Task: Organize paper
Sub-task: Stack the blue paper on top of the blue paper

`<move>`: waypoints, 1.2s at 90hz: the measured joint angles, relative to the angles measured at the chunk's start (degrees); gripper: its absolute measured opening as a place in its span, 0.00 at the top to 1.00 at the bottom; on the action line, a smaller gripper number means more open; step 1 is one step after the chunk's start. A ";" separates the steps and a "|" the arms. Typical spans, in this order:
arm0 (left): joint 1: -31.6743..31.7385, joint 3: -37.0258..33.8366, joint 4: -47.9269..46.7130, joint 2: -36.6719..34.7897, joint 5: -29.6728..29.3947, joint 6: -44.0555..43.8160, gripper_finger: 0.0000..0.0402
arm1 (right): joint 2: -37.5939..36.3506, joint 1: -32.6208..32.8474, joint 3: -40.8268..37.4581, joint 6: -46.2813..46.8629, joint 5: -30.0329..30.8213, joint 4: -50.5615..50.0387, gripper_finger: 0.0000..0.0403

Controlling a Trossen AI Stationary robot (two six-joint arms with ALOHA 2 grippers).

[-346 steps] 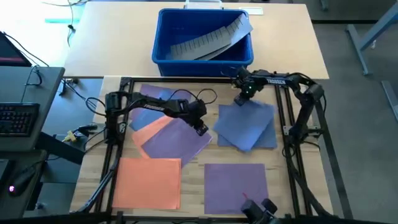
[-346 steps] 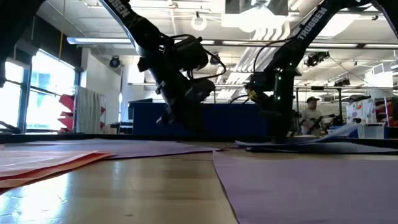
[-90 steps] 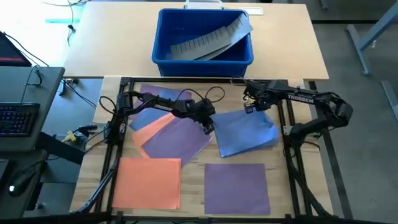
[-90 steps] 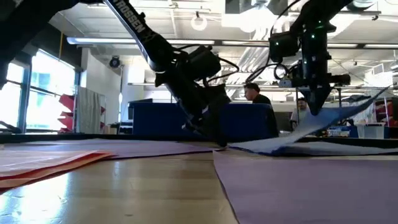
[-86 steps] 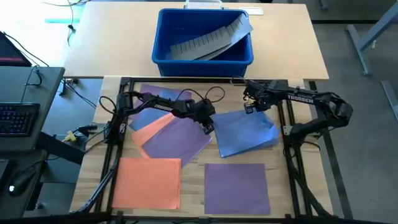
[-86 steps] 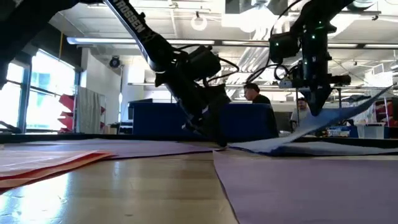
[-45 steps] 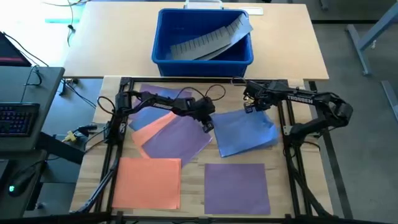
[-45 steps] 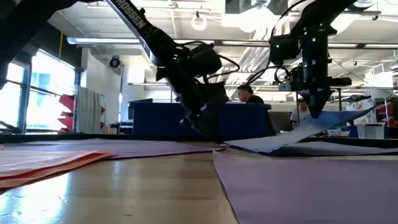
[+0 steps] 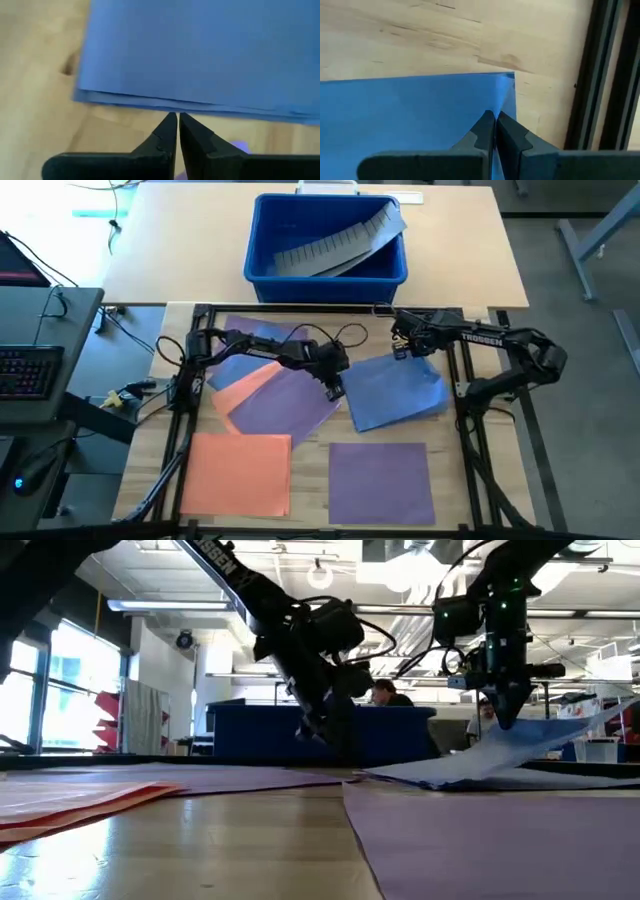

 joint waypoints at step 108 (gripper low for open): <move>-0.33 1.37 -11.48 0.17 0.60 -9.66 1.00 | 2.11 -5.09 -7.66 -8.59 -3.32 -4.47 0.74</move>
